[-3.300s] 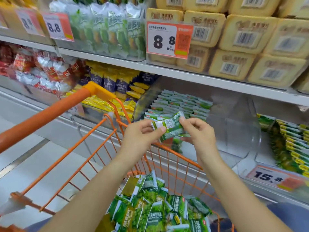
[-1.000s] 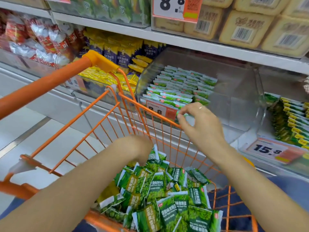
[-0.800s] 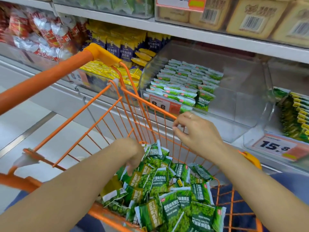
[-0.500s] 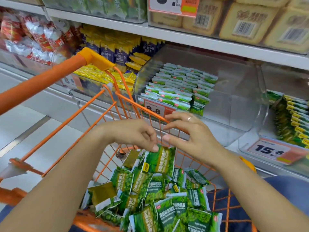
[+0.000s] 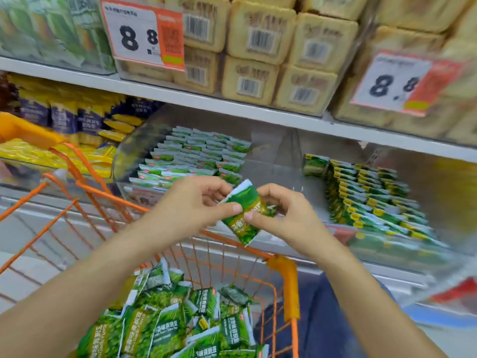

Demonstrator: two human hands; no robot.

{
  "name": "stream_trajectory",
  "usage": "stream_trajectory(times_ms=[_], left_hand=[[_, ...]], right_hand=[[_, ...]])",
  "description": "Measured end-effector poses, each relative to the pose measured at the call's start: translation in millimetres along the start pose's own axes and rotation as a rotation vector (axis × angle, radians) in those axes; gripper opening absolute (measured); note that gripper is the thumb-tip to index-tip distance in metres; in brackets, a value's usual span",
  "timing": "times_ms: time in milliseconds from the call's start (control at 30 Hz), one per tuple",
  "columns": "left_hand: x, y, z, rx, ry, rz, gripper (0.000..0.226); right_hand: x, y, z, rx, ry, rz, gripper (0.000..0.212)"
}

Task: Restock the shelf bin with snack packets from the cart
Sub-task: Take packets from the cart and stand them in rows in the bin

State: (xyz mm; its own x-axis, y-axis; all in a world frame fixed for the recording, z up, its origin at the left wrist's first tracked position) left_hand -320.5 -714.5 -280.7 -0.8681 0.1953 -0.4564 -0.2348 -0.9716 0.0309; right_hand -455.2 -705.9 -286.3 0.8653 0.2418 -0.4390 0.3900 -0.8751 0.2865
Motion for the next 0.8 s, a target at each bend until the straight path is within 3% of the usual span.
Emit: stream_trajectory(times_ms=[100, 167, 300, 400, 500, 633, 800], left_hand=[[47.0, 17.1, 43.3, 0.205, 0.167, 0.044, 0.012], [68.2, 29.8, 56.5, 0.244, 0.188, 0.136, 0.024], [96.0, 64.0, 26.8, 0.106, 0.357, 0.258, 0.058], [101.2, 81.2, -10.2, -0.102, 0.689, 0.281, 0.064], [105.7, 83.8, -14.1, -0.098, 0.776, 0.292, 0.063], [104.1, 83.9, -14.1, -0.081, 0.783, 0.324, 0.061], [103.9, 84.7, -15.0, -0.059, 0.799, 0.366, 0.061]], right_hand=[[-46.3, -14.4, 9.5, 0.06, -0.226, -0.021, 0.024], [-83.9, -25.6, 16.8, 0.088, -0.217, 0.061, 0.023], [-163.0, -42.9, 45.3, 0.18, -0.104, 0.345, 0.015], [-201.8, -29.8, 93.4, 0.331, -0.365, 0.434, 0.033], [-209.9, 8.7, 137.7, 0.393, -0.465, 0.389, 0.048], [-195.9, 72.2, 169.2, 0.314, -0.663, 0.148, 0.046], [-202.5, 94.4, 206.8, 0.352, -0.895, 0.062, 0.042]])
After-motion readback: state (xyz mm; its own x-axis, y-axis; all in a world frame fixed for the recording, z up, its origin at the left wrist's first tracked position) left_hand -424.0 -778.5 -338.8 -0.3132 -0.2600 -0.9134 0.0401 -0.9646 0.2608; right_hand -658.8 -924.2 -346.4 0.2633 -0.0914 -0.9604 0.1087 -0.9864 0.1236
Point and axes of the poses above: each hand's wrist, its own y-axis towards the middle knuckle, its own x-axis out of the palm, z = x × y, the point moved 10 cm from there along y, towards the middle knuckle, and after that the axes turned 8 degrees about -x, right-handed, at the moved point
